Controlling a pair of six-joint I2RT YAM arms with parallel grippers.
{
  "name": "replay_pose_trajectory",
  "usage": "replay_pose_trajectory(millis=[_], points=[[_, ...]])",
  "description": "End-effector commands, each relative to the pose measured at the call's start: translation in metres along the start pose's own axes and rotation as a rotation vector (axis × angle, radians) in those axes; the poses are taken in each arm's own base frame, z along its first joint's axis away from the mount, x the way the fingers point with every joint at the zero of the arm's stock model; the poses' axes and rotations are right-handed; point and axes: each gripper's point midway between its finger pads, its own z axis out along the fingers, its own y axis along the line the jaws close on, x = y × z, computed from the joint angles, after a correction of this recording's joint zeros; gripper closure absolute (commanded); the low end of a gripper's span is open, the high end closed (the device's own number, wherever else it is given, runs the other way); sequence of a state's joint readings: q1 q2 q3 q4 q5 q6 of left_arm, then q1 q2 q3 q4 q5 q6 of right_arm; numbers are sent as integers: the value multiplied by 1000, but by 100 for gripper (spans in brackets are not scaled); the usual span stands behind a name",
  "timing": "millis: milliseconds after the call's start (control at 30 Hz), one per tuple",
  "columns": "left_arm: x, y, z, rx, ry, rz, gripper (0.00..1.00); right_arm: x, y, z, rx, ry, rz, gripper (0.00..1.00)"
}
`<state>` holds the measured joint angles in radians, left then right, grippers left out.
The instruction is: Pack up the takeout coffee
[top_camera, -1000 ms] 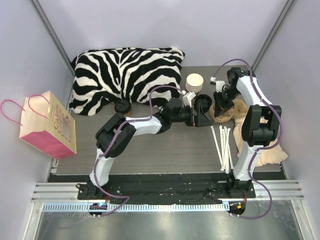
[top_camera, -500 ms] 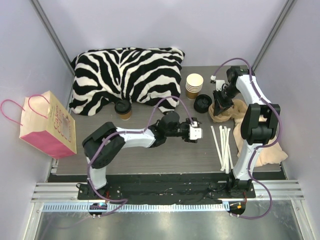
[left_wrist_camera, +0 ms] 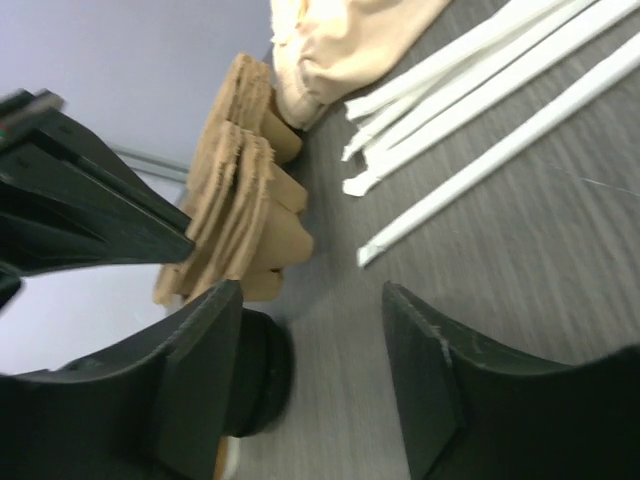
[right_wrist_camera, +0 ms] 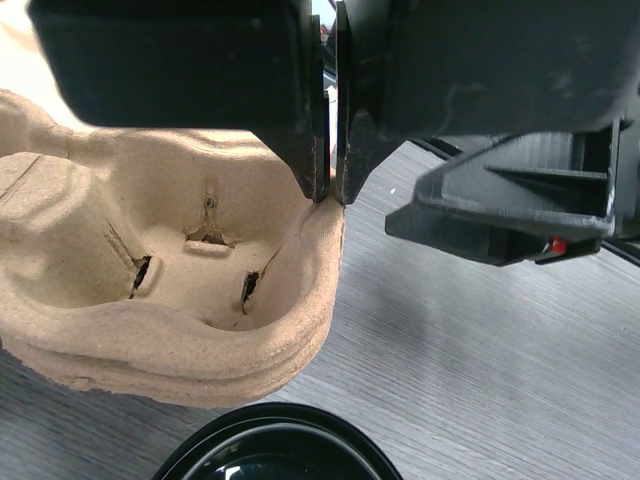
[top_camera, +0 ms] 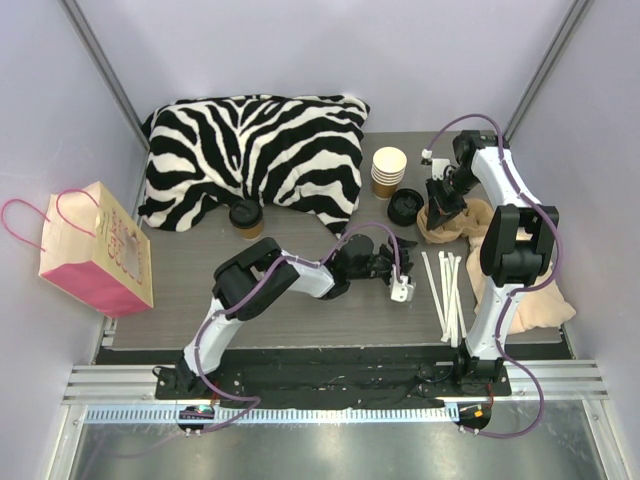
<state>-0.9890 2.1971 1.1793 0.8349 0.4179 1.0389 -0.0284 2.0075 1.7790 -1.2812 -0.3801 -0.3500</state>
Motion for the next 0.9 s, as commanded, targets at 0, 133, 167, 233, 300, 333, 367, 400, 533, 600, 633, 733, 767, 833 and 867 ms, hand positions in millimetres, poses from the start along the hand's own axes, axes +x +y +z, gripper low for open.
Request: replay_pose_trajectory(millis=[0,133,167,233,300,333,367,400,533,600,633,733,767,833,867], points=[[-25,55,8,-161,-69,137,45,-5,8,-8,-25,-17,28,99],[-21,55,13,-164,-63,169,51,-6,8,-9,-27,-16,31,99],[-23,56,16,-165,-68,179,51,-5,8,-8,-28,-13,33,99],[-19,54,18,-162,-62,190,50,-5,8,-9,-28,-13,33,99],[-18,56,20,-164,-62,203,50,-4,9,-9,-29,-12,34,99],[-18,54,21,-160,-63,210,50,-5,9,-10,-28,-13,33,99],[-17,54,23,-159,-65,216,50,-5,9,-9,-30,-12,34,99],[-16,55,24,-162,-62,216,49,-4,9,-9,-32,-7,35,99],[-14,57,28,-162,-57,212,49,-5,10,-10,-34,-9,33,99],[-12,55,31,-159,-57,214,49,-5,11,-10,-39,-9,33,99],[-13,57,32,-159,-58,214,49,-4,10,-9,-40,-7,33,99],[-11,57,35,-153,-54,211,49,-4,11,-9,-42,-6,33,99],[-9,55,36,-150,-51,208,49,-4,10,-9,-42,-5,34,99],[-9,56,39,-148,-50,205,49,-3,10,-8,-43,-2,35,99],[-9,55,40,-144,-52,204,49,-4,11,-9,-44,-4,33,99]])
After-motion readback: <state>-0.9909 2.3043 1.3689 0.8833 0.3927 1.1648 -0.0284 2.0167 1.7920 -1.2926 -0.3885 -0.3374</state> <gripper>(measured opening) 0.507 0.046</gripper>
